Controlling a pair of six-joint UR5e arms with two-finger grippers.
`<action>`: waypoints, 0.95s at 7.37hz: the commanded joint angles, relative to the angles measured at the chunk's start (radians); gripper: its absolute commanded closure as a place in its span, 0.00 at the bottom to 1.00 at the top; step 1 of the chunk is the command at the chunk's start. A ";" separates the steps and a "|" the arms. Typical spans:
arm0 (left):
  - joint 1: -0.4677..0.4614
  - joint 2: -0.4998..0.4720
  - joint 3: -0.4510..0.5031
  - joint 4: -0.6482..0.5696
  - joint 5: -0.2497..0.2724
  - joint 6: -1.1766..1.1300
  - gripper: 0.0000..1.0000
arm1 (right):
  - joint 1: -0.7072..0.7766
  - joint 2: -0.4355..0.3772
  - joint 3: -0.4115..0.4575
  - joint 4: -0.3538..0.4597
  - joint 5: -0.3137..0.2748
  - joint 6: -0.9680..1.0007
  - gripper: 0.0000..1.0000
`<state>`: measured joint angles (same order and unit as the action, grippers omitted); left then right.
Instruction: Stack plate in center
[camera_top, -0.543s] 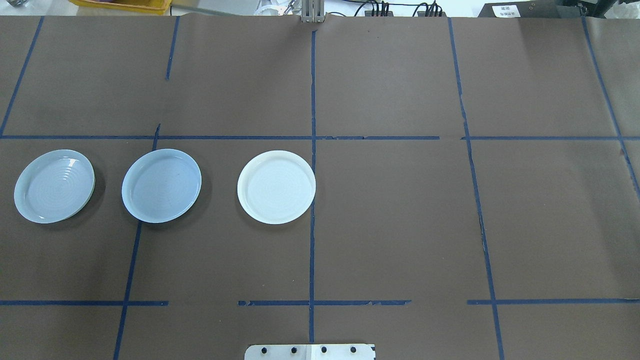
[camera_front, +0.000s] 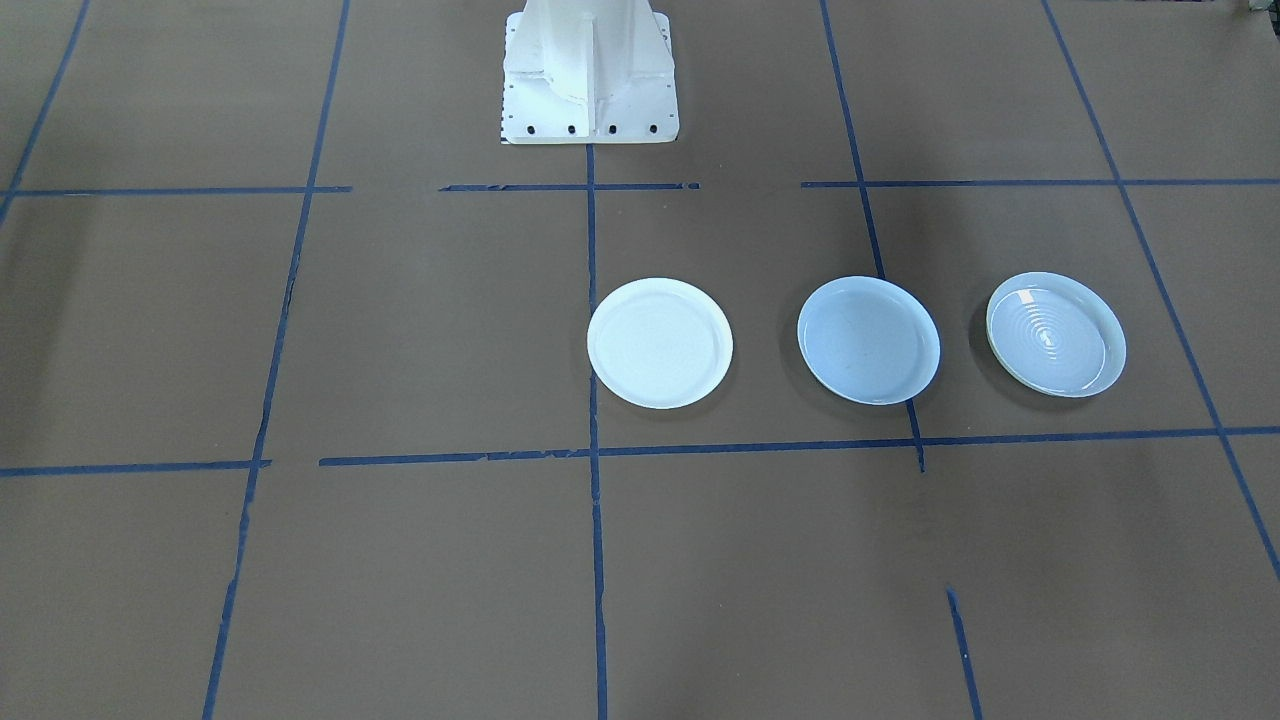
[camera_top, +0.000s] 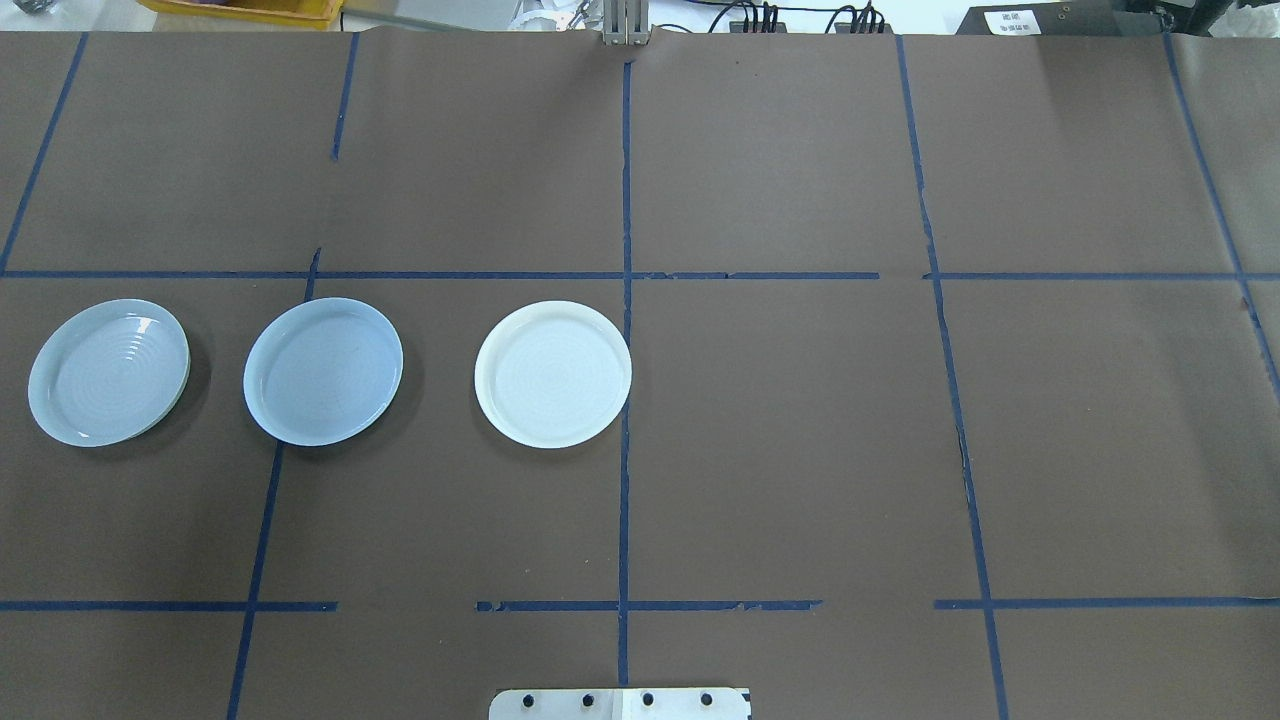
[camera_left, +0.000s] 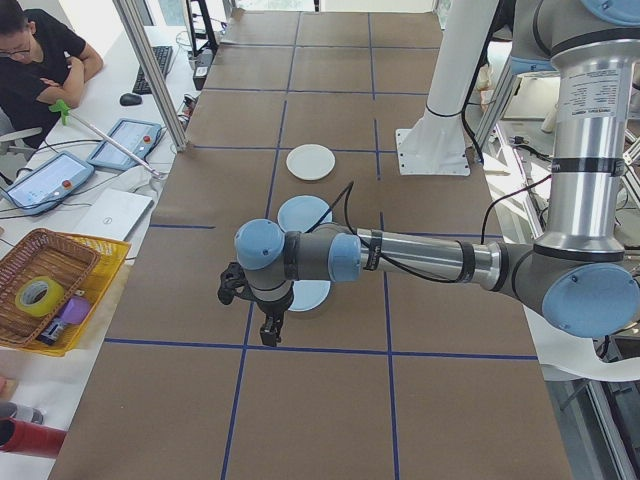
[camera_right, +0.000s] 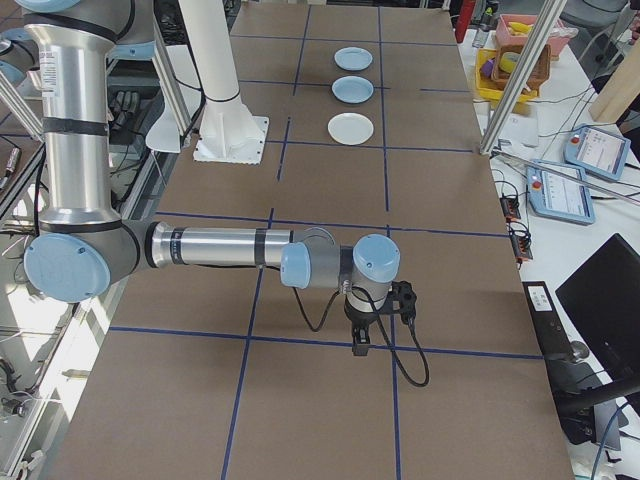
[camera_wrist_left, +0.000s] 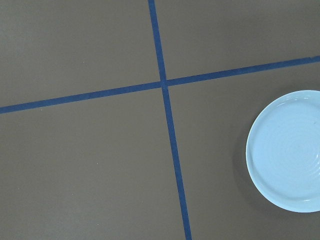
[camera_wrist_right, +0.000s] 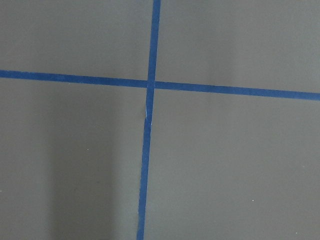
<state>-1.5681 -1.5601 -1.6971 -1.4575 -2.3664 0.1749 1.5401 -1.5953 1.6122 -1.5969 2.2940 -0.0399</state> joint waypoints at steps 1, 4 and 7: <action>0.019 -0.018 0.005 -0.050 0.001 -0.002 0.00 | 0.000 0.000 0.000 0.000 0.001 0.000 0.00; 0.114 -0.008 0.138 -0.411 0.001 -0.284 0.00 | -0.002 0.000 0.000 0.000 0.001 0.000 0.00; 0.241 0.023 0.307 -0.805 0.003 -0.640 0.00 | 0.000 0.000 0.000 0.000 0.001 0.000 0.00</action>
<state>-1.3878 -1.5497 -1.4577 -2.1036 -2.3654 -0.3246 1.5399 -1.5953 1.6122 -1.5975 2.2948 -0.0399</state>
